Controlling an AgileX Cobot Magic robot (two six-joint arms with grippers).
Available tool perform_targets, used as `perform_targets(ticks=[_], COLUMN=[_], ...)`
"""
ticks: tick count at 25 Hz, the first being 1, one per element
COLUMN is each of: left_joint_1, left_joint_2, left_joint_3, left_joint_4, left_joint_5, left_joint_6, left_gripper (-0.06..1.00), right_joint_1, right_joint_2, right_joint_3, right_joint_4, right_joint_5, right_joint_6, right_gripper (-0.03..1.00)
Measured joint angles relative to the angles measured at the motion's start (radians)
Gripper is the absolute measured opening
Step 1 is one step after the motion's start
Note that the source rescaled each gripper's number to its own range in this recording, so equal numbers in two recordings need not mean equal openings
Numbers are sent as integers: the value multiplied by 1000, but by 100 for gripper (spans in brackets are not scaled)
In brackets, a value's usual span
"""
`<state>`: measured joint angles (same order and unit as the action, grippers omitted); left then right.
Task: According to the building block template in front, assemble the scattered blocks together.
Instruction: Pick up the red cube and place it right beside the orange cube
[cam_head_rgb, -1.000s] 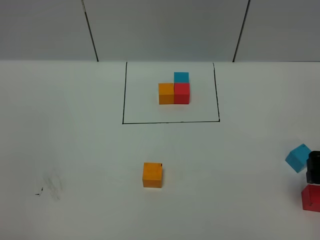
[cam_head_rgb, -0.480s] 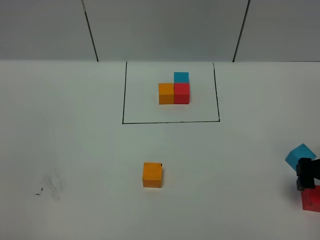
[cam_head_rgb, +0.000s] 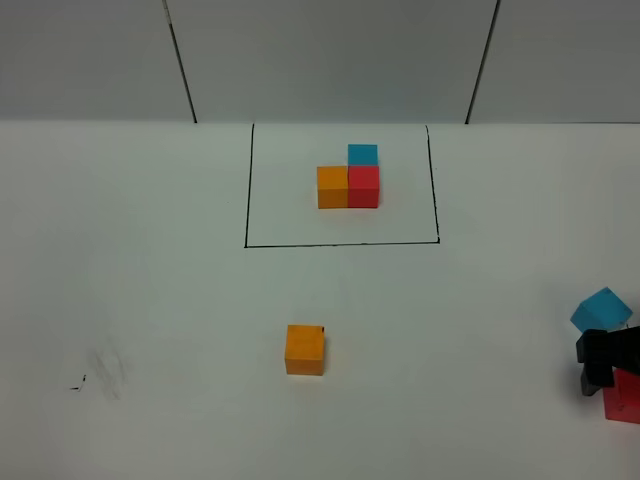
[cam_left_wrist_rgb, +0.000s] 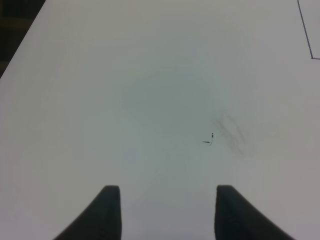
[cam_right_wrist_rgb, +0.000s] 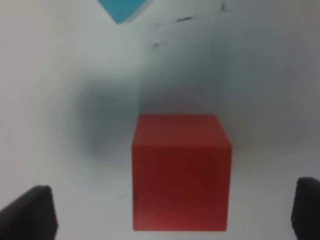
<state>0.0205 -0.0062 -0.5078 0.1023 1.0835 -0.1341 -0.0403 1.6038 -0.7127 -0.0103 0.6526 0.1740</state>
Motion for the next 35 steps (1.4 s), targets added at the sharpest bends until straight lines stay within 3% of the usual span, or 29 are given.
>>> perform_targets(ticks=[10, 14, 19, 23, 35], left_joint_1=[0, 0, 0, 0, 0], left_joint_2=[0, 0, 0, 0, 0], left_joint_3=[0, 0, 0, 0, 0], left_joint_4=[0, 0, 0, 0, 1], left_joint_5=[0, 0, 0, 0, 0], left_joint_6=[0, 0, 0, 0, 0], left_gripper=[1, 1, 0, 0, 0], right_joint_1=[0, 0, 0, 0, 4], right_joint_2=[70, 81, 82, 82, 73], right_joint_3=[0, 2, 2, 2, 3], right_joint_4=[10, 10, 21, 23, 20], right_joint_5=[-51, -62, -66, -66, -57], right_joint_6=[-4, -6, -6, -6, -24], right_gripper=[88, 81, 58, 29, 29])
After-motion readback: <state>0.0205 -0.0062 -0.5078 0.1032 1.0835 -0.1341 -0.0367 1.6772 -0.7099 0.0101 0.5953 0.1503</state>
